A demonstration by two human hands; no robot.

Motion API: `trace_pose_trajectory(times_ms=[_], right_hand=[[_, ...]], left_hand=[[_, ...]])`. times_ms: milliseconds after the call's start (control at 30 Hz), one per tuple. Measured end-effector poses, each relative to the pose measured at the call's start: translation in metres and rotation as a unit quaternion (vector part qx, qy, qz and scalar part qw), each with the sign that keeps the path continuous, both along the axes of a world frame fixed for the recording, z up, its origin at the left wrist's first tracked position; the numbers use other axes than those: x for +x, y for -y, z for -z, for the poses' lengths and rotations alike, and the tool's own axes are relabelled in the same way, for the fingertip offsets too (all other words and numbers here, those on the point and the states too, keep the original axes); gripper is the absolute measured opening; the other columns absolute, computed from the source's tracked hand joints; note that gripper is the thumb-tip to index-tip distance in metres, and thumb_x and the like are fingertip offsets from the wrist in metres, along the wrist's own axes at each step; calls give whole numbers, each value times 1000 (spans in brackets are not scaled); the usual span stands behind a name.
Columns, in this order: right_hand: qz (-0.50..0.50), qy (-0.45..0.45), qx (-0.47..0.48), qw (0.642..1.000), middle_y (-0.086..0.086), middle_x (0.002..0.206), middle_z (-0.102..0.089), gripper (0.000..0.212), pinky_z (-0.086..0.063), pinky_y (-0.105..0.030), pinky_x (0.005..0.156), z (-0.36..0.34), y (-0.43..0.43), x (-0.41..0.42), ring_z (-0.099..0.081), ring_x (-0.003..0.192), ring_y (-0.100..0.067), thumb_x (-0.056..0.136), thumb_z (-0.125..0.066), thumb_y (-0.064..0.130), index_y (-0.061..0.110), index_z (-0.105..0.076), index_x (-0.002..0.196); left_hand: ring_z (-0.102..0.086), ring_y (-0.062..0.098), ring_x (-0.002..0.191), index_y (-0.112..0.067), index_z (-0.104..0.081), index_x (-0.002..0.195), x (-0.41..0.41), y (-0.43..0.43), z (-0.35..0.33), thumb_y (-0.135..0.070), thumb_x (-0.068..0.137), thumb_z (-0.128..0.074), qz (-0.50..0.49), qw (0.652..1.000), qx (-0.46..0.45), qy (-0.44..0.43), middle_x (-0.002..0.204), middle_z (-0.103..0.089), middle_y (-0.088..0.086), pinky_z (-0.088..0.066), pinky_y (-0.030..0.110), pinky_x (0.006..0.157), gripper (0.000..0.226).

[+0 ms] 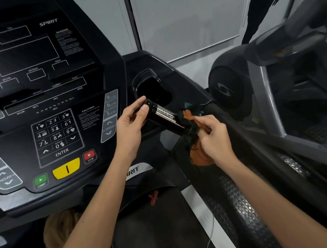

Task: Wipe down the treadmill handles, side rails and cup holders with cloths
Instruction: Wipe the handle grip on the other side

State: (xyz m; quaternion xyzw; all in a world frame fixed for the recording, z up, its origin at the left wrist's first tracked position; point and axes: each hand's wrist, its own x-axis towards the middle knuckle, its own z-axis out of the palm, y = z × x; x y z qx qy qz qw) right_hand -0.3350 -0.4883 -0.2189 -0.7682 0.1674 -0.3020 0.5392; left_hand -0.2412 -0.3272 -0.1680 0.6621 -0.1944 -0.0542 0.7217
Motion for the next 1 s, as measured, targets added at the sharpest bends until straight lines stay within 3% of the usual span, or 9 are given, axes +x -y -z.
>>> trace_pose_trajectory(times_ms=[167,267,400,533,833,1000], right_hand=[[26,21,-38,999,1,96,-55,33,-40,-2,81,14,-5,-12,-55,88,11,77,-59,-15,0,-66,106],[56,-14,-15,998,0,92,-57,23,-40,-8,73,16,6,-10,-57,82,-2,80,-60,-8,4,-67,98],[27,15,-39,999,5,92,-55,28,-40,-2,75,7,-4,-7,-54,83,14,82,-59,-6,3,-66,108],[25,34,-84,996,5,95,-53,33,-39,0,78,15,-8,-11,-51,89,18,79,-62,-10,0,-65,110],[-25,12,-39,999,10,93,-52,29,-36,0,78,-6,-7,2,-52,86,17,84,-57,-8,2,-65,110],[76,-30,43,996,6,93,-54,26,-37,2,72,10,-5,-4,-54,79,18,84,-52,-11,-2,-66,104]], left_hand=[[-59,12,111,-24,-61,112,1,-1,0,-14,92,-54,4,1000,-6,-1,125,-59,9,-49,26,95,23],[-59,12,112,-26,-61,111,1,-1,-1,-15,92,-54,8,1000,2,4,126,-58,9,-49,26,94,23],[-59,13,112,-29,-62,109,2,-2,0,-17,91,-56,6,1000,6,3,125,-59,7,-48,29,95,22],[-57,15,116,-30,-62,109,2,-1,2,-18,91,-56,-2,1000,9,11,126,-57,8,-46,34,101,22],[-56,19,117,-29,-63,109,5,0,5,-21,89,-57,1,1000,0,15,127,-56,13,-43,39,104,22],[-57,17,115,-31,-63,108,6,0,7,-26,87,-60,16,1000,-10,15,126,-55,13,-45,34,101,21]])
